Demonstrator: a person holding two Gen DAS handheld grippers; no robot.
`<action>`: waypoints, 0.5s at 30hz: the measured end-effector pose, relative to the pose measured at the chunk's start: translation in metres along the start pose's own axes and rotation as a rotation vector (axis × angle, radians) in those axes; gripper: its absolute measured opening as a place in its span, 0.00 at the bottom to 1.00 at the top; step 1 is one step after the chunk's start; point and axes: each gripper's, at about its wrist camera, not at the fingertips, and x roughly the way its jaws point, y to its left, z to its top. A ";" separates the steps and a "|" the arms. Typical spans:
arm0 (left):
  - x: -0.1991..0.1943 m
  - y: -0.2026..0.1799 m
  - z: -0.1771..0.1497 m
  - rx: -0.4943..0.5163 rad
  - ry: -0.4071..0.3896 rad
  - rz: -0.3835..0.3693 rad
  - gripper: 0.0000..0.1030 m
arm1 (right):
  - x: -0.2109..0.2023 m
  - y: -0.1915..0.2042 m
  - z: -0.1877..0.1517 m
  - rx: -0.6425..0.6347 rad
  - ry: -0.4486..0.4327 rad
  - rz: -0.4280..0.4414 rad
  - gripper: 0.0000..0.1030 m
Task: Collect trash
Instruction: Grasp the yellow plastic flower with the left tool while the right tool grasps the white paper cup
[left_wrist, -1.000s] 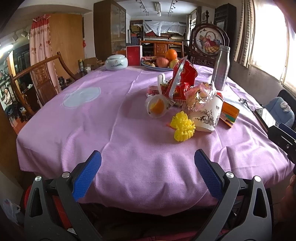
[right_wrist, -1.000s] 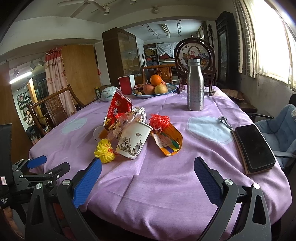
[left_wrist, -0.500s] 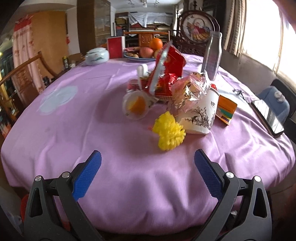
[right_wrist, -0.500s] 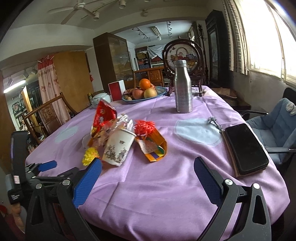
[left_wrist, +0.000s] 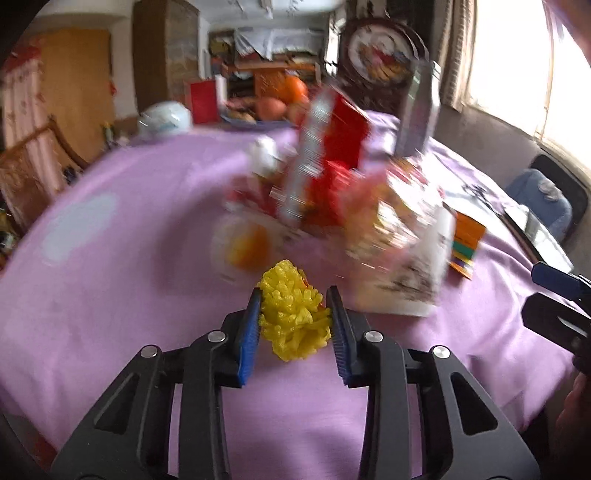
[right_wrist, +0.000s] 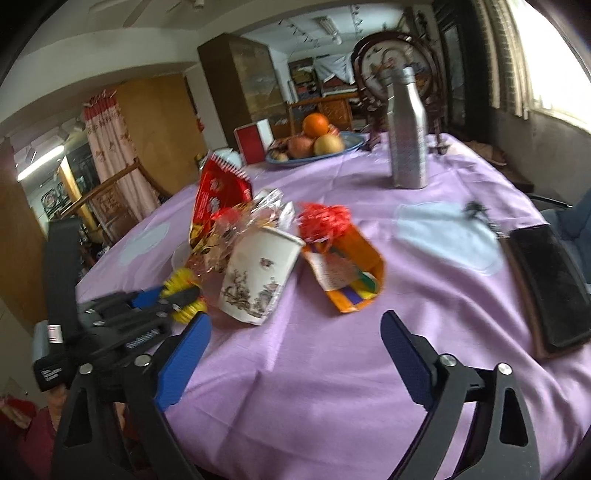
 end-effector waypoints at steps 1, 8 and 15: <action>-0.003 0.011 0.002 -0.009 -0.011 0.022 0.34 | 0.007 0.004 0.005 -0.009 0.009 0.008 0.83; -0.009 0.086 0.006 -0.145 -0.012 0.077 0.34 | 0.050 0.022 0.035 -0.080 0.071 -0.021 0.75; -0.005 0.126 0.006 -0.227 -0.003 0.085 0.34 | 0.105 0.031 0.053 -0.038 0.200 0.073 0.60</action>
